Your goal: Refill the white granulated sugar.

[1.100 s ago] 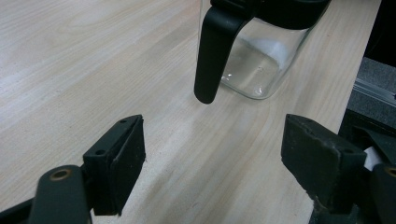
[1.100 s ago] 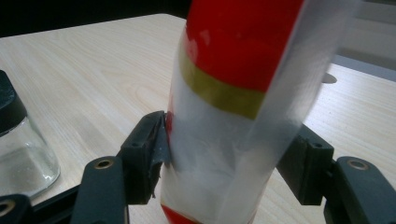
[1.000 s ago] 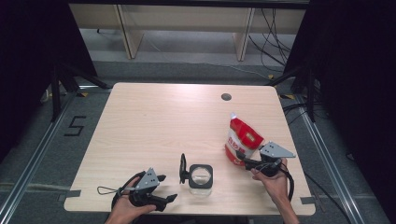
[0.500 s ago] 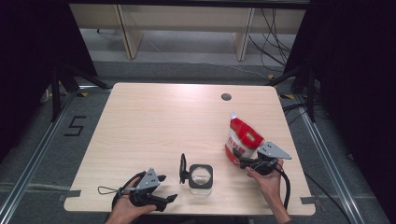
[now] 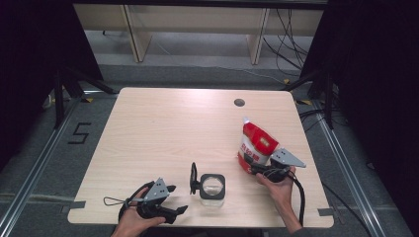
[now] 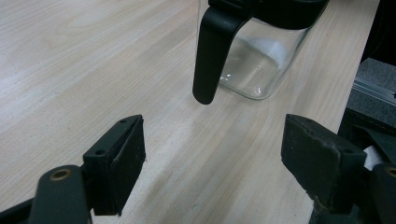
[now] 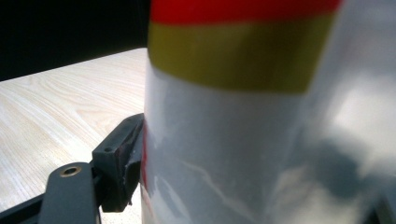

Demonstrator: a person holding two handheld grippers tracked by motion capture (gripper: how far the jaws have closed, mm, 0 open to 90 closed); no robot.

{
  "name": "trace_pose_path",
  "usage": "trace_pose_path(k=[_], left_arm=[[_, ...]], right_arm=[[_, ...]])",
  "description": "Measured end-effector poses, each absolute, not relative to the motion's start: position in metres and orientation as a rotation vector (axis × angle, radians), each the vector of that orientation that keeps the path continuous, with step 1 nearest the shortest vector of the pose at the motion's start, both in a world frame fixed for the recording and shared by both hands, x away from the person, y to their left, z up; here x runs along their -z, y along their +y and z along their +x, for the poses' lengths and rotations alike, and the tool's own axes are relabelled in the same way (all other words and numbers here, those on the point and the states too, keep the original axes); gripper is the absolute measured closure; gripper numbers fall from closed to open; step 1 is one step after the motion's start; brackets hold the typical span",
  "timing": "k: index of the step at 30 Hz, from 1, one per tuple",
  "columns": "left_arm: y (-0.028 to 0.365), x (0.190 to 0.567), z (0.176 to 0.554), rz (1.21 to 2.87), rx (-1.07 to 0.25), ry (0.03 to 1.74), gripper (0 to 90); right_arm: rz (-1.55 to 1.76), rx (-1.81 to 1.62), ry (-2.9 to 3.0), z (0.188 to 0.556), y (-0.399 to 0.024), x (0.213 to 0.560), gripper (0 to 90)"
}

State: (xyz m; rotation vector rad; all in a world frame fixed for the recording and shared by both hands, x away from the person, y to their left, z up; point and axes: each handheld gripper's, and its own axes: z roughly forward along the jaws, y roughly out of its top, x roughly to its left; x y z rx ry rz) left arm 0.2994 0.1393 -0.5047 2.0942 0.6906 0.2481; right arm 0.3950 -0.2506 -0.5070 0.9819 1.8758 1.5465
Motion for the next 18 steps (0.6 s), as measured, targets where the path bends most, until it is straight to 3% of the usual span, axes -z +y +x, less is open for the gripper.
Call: trace_pose_path(k=[18], left_arm=[[0.1385,0.5048,0.2995,2.097,-0.252,0.672,21.4]], right_arm=[[0.988,-1.521,1.903,0.4003,-0.2421,0.5164,32.3]])
